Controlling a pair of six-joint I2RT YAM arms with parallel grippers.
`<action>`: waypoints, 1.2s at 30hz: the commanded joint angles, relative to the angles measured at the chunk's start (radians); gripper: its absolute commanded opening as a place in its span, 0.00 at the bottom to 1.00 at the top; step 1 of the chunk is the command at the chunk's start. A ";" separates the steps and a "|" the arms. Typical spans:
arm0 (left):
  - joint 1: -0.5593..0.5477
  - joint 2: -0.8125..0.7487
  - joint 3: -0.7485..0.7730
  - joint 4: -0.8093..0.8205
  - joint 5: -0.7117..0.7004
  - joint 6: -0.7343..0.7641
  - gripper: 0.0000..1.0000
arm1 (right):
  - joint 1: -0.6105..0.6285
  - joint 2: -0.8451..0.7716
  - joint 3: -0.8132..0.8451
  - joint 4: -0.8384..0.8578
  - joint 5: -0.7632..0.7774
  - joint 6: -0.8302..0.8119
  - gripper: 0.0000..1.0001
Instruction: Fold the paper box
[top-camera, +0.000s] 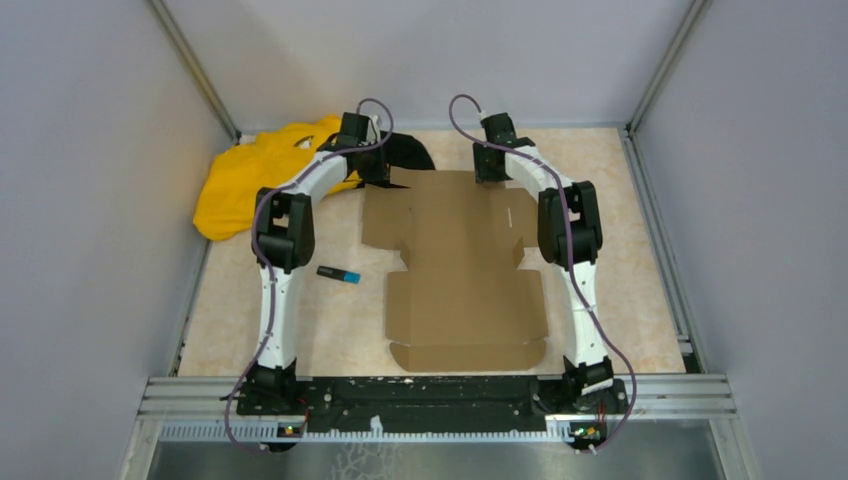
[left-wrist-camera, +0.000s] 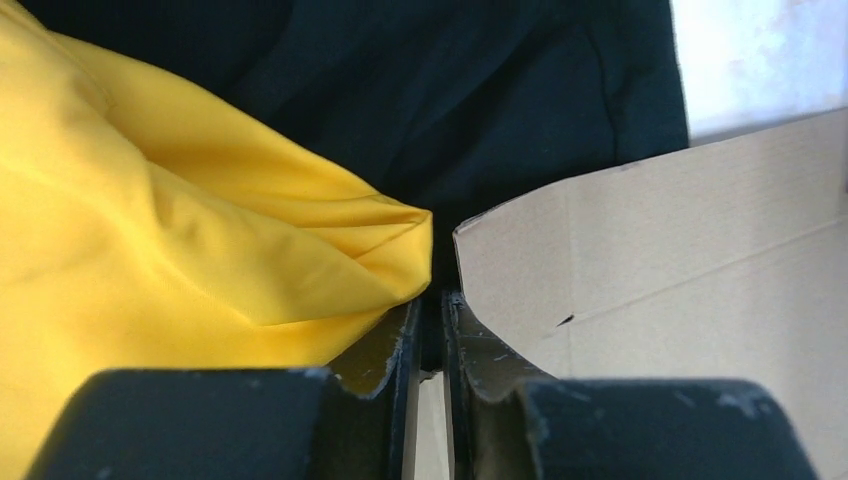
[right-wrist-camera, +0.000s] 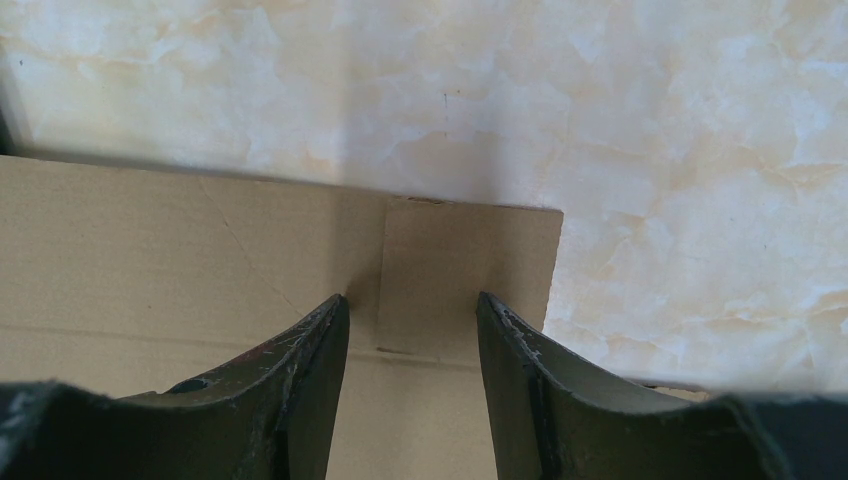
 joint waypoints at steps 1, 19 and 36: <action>-0.009 -0.017 -0.013 0.069 0.082 -0.025 0.19 | -0.009 0.073 -0.073 -0.175 -0.043 0.014 0.50; -0.059 0.014 0.062 0.080 0.114 -0.059 0.41 | -0.008 0.073 -0.075 -0.174 -0.045 0.015 0.50; -0.100 0.090 0.142 0.050 0.097 -0.072 0.45 | -0.008 0.074 -0.075 -0.173 -0.051 0.015 0.50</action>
